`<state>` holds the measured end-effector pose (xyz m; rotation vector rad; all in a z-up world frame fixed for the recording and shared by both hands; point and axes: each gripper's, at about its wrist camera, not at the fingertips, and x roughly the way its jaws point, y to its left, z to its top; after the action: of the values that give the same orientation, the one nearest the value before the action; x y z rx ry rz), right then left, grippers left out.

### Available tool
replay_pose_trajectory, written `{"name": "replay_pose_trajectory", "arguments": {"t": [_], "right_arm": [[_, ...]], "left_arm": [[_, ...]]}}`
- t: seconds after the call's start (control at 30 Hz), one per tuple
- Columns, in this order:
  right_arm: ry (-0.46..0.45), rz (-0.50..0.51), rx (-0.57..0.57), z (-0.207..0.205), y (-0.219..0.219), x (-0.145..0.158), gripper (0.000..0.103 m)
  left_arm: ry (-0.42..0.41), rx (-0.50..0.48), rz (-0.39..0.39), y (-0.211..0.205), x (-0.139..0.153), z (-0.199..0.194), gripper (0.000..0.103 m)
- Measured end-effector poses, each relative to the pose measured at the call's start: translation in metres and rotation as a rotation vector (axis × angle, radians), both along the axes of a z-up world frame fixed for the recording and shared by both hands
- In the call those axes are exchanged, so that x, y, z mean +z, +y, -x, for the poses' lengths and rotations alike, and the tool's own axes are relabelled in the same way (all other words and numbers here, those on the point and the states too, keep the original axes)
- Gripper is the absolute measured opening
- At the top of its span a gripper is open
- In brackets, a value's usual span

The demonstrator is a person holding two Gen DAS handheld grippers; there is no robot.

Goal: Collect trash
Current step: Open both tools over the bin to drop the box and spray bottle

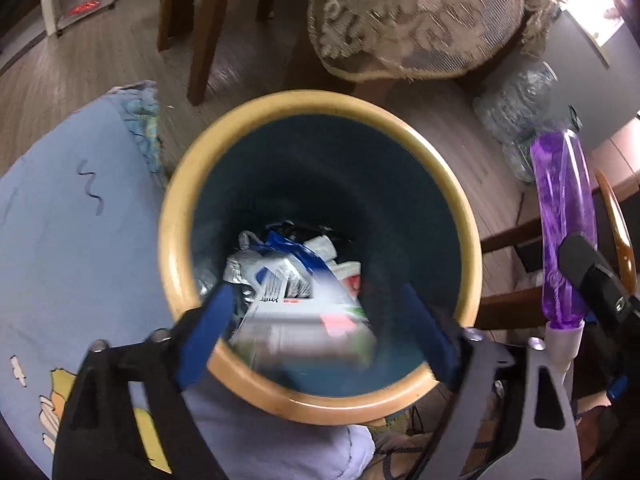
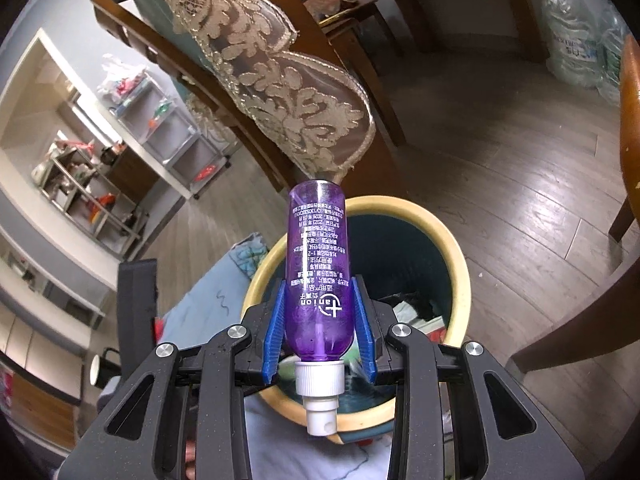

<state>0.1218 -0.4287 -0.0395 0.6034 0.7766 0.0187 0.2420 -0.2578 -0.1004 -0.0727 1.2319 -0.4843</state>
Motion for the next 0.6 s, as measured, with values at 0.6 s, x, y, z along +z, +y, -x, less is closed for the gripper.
{"name": "replay_pose_trajectory", "arguments": {"t": [0.6], "right_arm": [[0.134, 0.097, 0.142, -0.042, 0.039, -0.039, 0.034]], "left_arm": [[-0.074, 0.094, 0.065, 0.059, 0.045, 0.002, 0.092]]}}
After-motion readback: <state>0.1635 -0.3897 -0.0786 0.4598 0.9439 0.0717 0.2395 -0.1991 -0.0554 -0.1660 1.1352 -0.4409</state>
